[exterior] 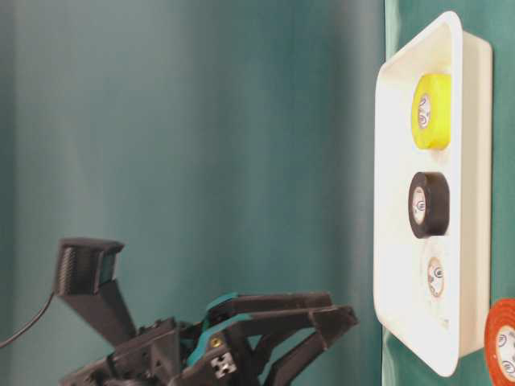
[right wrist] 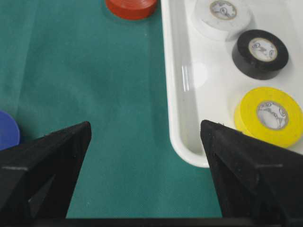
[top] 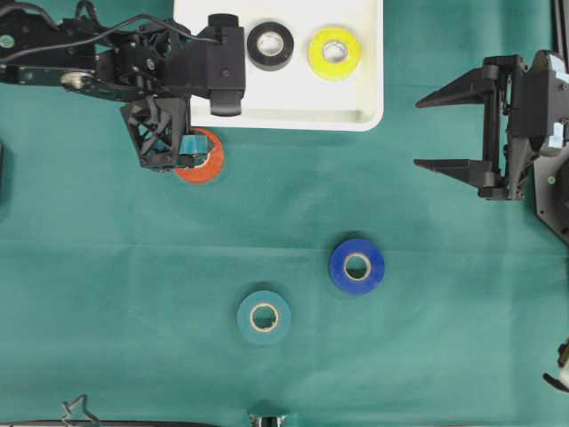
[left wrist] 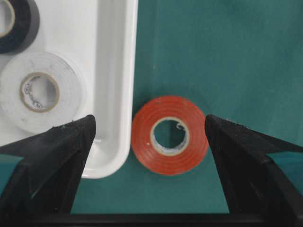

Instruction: Pick up the tape from a random location and place it into the white case.

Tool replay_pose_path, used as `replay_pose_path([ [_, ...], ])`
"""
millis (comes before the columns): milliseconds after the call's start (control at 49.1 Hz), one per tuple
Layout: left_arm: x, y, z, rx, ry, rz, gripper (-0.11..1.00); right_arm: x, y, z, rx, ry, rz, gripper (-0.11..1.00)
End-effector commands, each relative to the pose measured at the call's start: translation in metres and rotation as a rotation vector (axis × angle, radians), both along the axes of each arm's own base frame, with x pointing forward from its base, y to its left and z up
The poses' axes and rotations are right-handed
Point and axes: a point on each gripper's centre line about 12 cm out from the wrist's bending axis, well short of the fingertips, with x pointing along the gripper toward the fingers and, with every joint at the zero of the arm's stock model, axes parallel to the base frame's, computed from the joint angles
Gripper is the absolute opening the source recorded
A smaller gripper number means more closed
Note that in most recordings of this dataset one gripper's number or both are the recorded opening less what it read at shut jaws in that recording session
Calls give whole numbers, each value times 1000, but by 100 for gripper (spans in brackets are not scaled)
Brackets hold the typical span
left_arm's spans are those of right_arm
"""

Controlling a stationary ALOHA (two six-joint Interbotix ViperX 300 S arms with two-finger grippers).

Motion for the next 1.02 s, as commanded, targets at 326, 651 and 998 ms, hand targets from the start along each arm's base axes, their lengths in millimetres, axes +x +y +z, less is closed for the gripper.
replay_pose_path([
  [326,-43,-23,50,49,-377,-59,100,7,-1,21,-13,-60,2,89],
  [651,-80,-31,63,63,-564,-72,100,11,0,32,-34,-111,19,89],
  [998,-94,-39,43,59,-614,-98,100,13,1,37,-42,-158,31,89],
])
